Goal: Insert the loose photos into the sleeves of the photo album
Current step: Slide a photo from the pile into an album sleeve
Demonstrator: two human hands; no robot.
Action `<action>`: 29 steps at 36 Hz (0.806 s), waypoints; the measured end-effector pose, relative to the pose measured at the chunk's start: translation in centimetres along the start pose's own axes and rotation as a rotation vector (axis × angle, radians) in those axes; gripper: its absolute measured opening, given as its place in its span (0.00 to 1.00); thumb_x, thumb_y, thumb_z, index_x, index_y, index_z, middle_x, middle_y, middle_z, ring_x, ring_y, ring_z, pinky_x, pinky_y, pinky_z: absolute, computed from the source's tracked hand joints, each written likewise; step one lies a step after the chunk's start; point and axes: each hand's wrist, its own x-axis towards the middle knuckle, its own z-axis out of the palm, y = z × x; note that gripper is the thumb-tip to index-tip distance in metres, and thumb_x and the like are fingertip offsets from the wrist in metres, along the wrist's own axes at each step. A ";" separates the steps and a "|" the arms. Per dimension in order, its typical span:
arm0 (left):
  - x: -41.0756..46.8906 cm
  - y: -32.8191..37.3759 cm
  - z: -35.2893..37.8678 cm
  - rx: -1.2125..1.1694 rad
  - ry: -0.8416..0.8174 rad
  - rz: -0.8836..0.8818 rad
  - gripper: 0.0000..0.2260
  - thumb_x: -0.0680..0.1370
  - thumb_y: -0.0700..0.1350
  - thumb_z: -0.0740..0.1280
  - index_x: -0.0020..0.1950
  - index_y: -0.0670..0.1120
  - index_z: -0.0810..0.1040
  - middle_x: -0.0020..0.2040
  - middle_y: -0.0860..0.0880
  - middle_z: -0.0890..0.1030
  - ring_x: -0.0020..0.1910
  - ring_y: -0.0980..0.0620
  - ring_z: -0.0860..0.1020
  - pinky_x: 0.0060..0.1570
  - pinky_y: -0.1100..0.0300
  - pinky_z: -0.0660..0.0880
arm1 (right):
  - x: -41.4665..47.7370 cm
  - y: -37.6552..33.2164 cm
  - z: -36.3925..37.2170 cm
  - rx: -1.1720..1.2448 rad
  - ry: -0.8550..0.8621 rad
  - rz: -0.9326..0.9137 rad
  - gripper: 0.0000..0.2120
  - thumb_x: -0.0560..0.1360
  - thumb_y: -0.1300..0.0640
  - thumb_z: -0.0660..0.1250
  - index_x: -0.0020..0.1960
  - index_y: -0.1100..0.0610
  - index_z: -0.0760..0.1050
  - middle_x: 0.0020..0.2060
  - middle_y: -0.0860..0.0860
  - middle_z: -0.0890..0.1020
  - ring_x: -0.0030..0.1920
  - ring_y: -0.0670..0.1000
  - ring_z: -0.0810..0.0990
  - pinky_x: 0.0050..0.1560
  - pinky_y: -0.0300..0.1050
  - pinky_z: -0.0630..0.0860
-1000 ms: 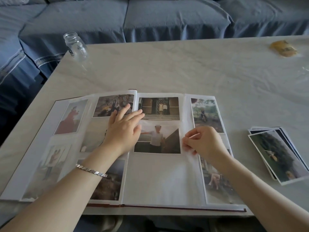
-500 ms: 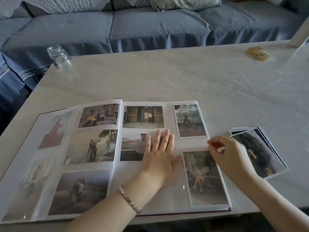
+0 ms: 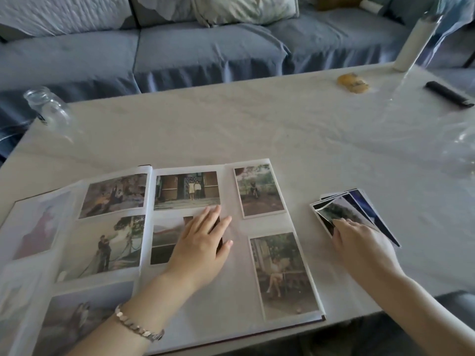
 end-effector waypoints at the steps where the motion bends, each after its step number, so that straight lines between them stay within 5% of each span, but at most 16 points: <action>1: 0.0 0.1 -0.2 -0.009 -0.007 -0.006 0.27 0.79 0.61 0.42 0.77 0.55 0.49 0.78 0.54 0.43 0.74 0.58 0.36 0.62 0.64 0.28 | 0.0 -0.1 -0.4 -0.024 -0.019 0.020 0.05 0.78 0.59 0.57 0.45 0.54 0.69 0.48 0.49 0.81 0.45 0.52 0.77 0.38 0.40 0.59; 6: 0.2 0.7 -0.8 -0.253 0.154 -0.056 0.17 0.81 0.47 0.58 0.70 0.50 0.69 0.75 0.53 0.62 0.74 0.56 0.56 0.68 0.68 0.48 | 0.3 0.2 -0.7 0.054 0.169 0.051 0.14 0.74 0.64 0.61 0.55 0.54 0.78 0.51 0.48 0.83 0.49 0.53 0.81 0.39 0.42 0.70; 9: 0.2 1.9 -1.9 -0.564 0.255 -0.165 0.12 0.80 0.46 0.61 0.61 0.49 0.76 0.66 0.55 0.74 0.67 0.57 0.69 0.64 0.67 0.62 | 0.0 -0.4 -1.1 0.283 0.556 -0.201 0.17 0.64 0.72 0.66 0.49 0.58 0.83 0.43 0.51 0.85 0.40 0.51 0.84 0.39 0.40 0.74; 11: 0.3 3.1 -3.1 -0.847 0.227 -0.296 0.07 0.79 0.48 0.62 0.54 0.51 0.77 0.57 0.55 0.78 0.58 0.57 0.75 0.52 0.73 0.70 | -0.3 -1.5 -1.3 0.365 0.683 -0.424 0.15 0.68 0.68 0.63 0.50 0.62 0.83 0.46 0.54 0.85 0.47 0.52 0.84 0.51 0.43 0.76; 15: 0.5 4.8 -5.1 -1.637 -0.088 -0.445 0.11 0.79 0.48 0.61 0.51 0.42 0.78 0.50 0.41 0.83 0.44 0.47 0.82 0.44 0.56 0.79 | -1.2 -4.1 -1.3 0.390 0.624 -0.750 0.12 0.72 0.63 0.63 0.52 0.60 0.81 0.53 0.53 0.82 0.56 0.48 0.79 0.61 0.45 0.72; 19: 0.6 4.8 -4.4 -1.437 0.127 -0.450 0.05 0.79 0.39 0.63 0.49 0.46 0.78 0.46 0.40 0.83 0.45 0.45 0.80 0.48 0.48 0.78 | -1.4 -6.0 -0.9 0.422 0.472 -0.872 0.13 0.73 0.60 0.63 0.55 0.58 0.81 0.57 0.51 0.80 0.62 0.48 0.76 0.66 0.46 0.68; 22: 0.4 4.1 -4.5 -1.281 0.244 -0.429 0.05 0.79 0.39 0.62 0.48 0.46 0.78 0.46 0.39 0.82 0.48 0.41 0.80 0.52 0.44 0.76 | -1.3 -6.6 -0.8 0.601 0.411 -0.715 0.16 0.75 0.53 0.62 0.59 0.58 0.78 0.63 0.51 0.75 0.67 0.48 0.69 0.69 0.44 0.63; 26: -0.6 2.9 -5.0 -1.205 0.291 -0.340 0.06 0.80 0.39 0.61 0.48 0.47 0.77 0.46 0.41 0.83 0.51 0.42 0.80 0.56 0.43 0.75 | -1.4 -7.1 -2.3 0.927 0.222 -0.221 0.29 0.73 0.49 0.68 0.71 0.53 0.63 0.64 0.42 0.65 0.65 0.41 0.63 0.66 0.32 0.62; 29: -1.4 2.4 -5.0 -1.161 0.287 -0.295 0.06 0.80 0.40 0.62 0.51 0.51 0.74 0.48 0.48 0.82 0.51 0.51 0.79 0.60 0.50 0.74 | -0.9 -6.8 -2.8 1.193 -0.076 0.020 0.28 0.70 0.53 0.71 0.68 0.51 0.65 0.54 0.41 0.77 0.53 0.42 0.78 0.52 0.39 0.77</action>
